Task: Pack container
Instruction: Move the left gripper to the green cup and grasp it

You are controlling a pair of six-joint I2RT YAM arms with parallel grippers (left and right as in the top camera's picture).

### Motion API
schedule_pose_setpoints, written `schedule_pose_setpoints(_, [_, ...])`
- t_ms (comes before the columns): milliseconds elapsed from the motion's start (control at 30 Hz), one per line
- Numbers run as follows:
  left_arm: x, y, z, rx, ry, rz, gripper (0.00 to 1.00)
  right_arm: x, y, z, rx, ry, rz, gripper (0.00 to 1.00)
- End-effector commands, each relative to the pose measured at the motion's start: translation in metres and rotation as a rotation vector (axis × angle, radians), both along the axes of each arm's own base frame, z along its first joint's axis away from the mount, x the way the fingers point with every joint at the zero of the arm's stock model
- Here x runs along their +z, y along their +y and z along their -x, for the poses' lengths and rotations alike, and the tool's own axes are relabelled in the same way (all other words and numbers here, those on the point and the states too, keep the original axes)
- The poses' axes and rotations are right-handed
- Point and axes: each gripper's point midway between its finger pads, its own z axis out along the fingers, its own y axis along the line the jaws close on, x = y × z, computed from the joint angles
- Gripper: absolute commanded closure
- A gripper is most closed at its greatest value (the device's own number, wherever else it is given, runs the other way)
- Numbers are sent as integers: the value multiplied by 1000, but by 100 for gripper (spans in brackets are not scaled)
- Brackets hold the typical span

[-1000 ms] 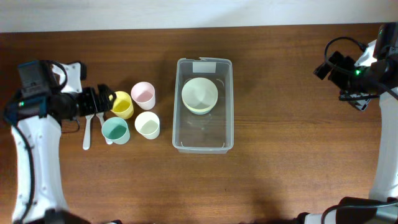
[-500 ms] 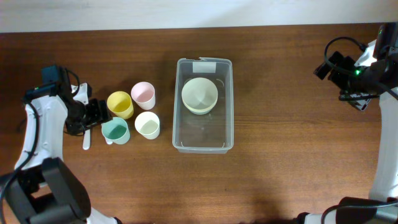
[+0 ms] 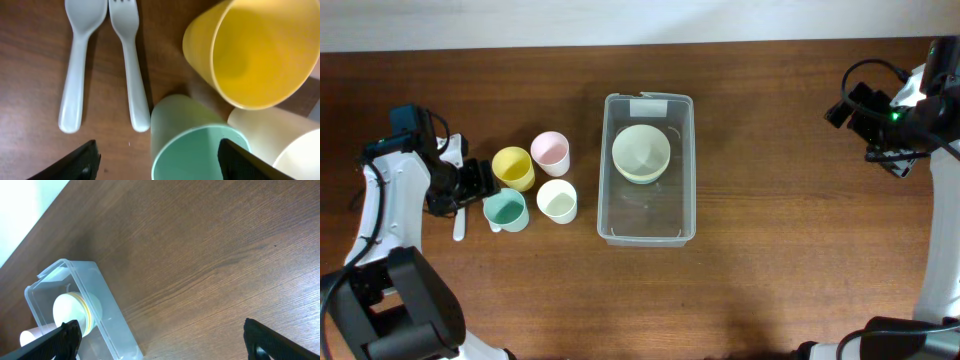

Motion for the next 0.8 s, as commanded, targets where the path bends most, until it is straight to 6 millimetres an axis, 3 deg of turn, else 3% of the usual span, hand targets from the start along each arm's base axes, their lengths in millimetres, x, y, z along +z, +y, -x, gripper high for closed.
schedule_pose_setpoints(0, [1,1,6,12,30,3,27,5,-2,-1,-9,-16,11,1])
schedule_pose_setpoints(300, [-12,1,16,14,85,-1,30,5,-2,0,-8,-15,11,1])
schedule_pose_setpoints(467, [-29,4,14,14,120,-1,38,5,-2,-1,-8,-16,11,1])
schedule_pose_setpoints(633, [-44,4,8,14,129,10,55,5,-2,-1,-9,-16,11,1])
schedule_pose_setpoints(767, [-45,4,8,13,132,11,80,5,-2,-1,-8,-16,11,1])
